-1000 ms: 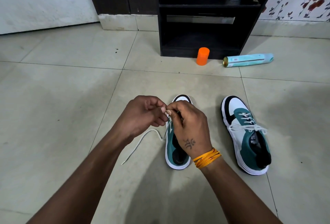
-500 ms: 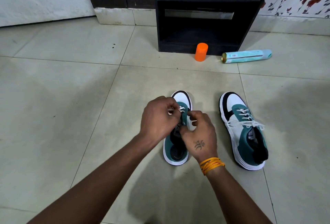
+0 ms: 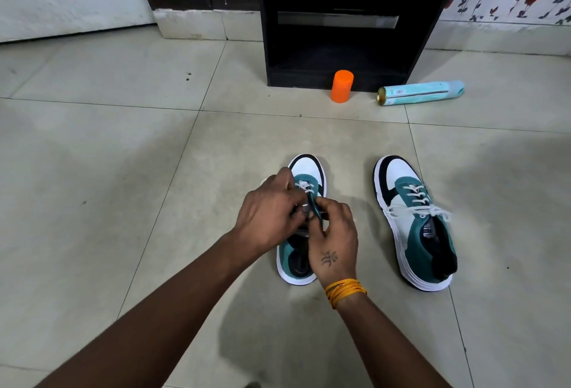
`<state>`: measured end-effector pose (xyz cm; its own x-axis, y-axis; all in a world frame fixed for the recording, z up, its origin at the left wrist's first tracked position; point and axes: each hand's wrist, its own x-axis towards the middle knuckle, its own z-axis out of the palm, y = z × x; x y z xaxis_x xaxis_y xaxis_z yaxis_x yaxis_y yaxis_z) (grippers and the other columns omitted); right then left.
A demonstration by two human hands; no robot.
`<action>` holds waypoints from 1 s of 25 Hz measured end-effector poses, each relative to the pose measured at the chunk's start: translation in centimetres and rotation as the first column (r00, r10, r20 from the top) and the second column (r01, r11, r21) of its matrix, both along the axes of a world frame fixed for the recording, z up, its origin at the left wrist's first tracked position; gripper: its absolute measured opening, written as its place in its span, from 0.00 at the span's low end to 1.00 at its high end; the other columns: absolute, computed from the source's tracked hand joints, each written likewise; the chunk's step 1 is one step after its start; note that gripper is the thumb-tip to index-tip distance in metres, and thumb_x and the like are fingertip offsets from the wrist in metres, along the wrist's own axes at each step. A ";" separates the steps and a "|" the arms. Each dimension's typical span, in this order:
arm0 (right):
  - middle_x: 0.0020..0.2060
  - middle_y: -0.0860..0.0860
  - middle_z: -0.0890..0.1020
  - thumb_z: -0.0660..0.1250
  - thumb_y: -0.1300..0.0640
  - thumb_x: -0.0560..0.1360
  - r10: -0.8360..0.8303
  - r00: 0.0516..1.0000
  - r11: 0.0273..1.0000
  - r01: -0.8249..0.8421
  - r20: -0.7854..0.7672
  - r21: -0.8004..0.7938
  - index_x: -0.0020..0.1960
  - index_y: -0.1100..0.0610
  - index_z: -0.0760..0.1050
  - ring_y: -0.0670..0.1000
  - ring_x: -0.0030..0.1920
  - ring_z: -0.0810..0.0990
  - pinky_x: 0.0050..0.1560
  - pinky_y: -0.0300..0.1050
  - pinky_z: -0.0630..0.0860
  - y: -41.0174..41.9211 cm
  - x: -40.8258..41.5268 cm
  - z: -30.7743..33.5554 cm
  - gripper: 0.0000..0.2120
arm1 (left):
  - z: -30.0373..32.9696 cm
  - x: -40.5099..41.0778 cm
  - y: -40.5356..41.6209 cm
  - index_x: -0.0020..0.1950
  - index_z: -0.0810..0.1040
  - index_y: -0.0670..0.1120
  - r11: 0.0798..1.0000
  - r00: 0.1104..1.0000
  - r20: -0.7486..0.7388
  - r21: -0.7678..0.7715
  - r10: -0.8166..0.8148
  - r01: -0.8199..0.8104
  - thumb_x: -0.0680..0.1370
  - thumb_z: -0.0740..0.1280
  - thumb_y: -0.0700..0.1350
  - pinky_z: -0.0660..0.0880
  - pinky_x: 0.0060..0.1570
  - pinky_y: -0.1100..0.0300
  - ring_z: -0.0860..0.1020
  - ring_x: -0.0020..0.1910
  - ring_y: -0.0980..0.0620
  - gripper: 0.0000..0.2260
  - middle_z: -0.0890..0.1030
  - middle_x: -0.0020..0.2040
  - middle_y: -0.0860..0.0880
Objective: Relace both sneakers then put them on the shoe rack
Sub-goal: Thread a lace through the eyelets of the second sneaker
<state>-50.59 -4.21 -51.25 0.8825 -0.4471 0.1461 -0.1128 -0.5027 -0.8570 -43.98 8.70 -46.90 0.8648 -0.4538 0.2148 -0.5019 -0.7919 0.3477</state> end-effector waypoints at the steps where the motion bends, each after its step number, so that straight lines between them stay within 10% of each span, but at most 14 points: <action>1: 0.55 0.48 0.79 0.64 0.56 0.77 -0.003 1.000 1.000 0.003 0.002 0.009 0.62 0.53 0.79 0.51 0.55 0.81 0.59 0.52 0.78 0.0 0.0 0.0 0.15 | -0.1 0.0 -0.3 0.43 0.81 0.49 0.999 1.000 0.021 0.030 0.022 -0.023 0.75 0.71 0.51 0.65 0.31 0.59 0.76 0.46 0.48 0.06 0.72 0.49 0.51; 13: 0.50 0.42 0.85 0.71 0.59 0.77 -0.059 0.998 0.942 0.057 -0.002 0.331 0.57 0.53 0.84 0.40 0.52 0.82 0.49 0.36 0.78 -0.8 -0.3 0.7 0.10 | -3.3 0.4 -2.2 0.49 0.87 0.53 0.876 0.939 -0.266 -0.370 0.220 -0.310 0.76 0.75 0.45 0.80 0.46 0.49 0.80 0.52 0.50 0.04 0.77 0.49 0.55; 25: 0.39 0.45 0.82 0.67 0.57 0.76 0.361 0.918 0.897 -0.390 -0.165 -0.210 0.45 0.51 0.77 0.50 0.39 0.79 0.44 0.51 0.78 -5.6 4.1 3.3 0.02 | -3.7 -0.7 -2.2 0.52 0.87 0.54 0.860 0.950 -0.187 -0.410 0.248 -0.305 0.76 0.75 0.44 0.80 0.47 0.52 0.81 0.50 0.54 0.07 0.77 0.52 0.55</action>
